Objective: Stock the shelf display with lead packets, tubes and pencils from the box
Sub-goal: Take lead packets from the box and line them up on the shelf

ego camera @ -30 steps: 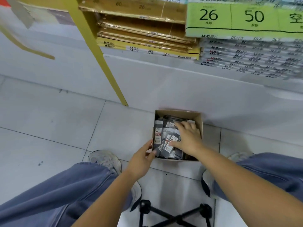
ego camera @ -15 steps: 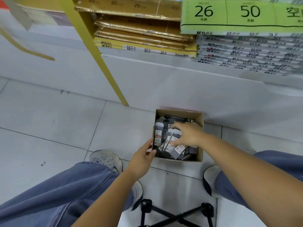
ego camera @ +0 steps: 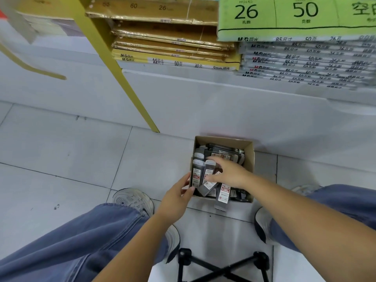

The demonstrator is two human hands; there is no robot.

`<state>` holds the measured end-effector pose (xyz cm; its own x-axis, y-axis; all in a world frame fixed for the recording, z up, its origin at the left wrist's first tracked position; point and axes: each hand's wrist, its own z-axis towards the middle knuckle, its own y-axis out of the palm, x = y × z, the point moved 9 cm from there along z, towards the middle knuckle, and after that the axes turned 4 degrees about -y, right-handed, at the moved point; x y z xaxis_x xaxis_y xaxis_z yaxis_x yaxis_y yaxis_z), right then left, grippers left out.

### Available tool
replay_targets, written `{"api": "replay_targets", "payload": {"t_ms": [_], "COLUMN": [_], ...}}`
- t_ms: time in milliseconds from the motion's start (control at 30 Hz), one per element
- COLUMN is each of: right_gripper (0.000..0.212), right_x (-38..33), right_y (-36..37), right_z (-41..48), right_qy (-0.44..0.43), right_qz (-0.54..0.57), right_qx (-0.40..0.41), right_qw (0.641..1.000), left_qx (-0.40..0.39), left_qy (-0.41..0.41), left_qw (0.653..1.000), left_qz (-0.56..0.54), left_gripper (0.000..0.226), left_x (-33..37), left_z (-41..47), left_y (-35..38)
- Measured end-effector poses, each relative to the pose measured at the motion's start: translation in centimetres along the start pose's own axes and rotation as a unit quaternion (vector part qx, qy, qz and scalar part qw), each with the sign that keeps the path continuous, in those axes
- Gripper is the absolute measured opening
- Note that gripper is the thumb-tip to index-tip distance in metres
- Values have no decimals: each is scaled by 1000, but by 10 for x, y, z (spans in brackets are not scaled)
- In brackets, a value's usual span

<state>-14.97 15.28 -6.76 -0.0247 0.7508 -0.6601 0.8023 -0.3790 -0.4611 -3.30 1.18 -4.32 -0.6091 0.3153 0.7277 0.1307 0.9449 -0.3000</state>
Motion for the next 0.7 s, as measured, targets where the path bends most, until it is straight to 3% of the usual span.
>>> {"api": "replay_targets", "payload": {"t_ms": [100,300,500,567,633,700], "right_gripper": [76,18,12,15,16,14], "right_x": [3,6,-5,-18,-36,-57], "right_y": [1,-13,-39,-55,-70,-84], "right_z": [-2,-4,-12,-19,-29,-44], "right_qy": [0,-23,-28,-42,-66,-92], "right_qz": [27,102,103,85,65,72], "right_qx": [5,77,141,159,167,172], "right_qw": [1000,992,984,983,982,978], "left_qx": [-1,0,-3,28,74,67], "left_qy": [0,8,-8,-13,20,74], "left_qw": [1000,1000,1000,999,996,994], "left_qz": [-2,7,12,10,37,50], "left_gripper": [46,44,46,50,56,59], "left_x": [-2,-2,-4,5,28,61], "left_z": [1,3,5,4,1,-5], "left_y": [1,1,-3,-13,-28,-32]}}
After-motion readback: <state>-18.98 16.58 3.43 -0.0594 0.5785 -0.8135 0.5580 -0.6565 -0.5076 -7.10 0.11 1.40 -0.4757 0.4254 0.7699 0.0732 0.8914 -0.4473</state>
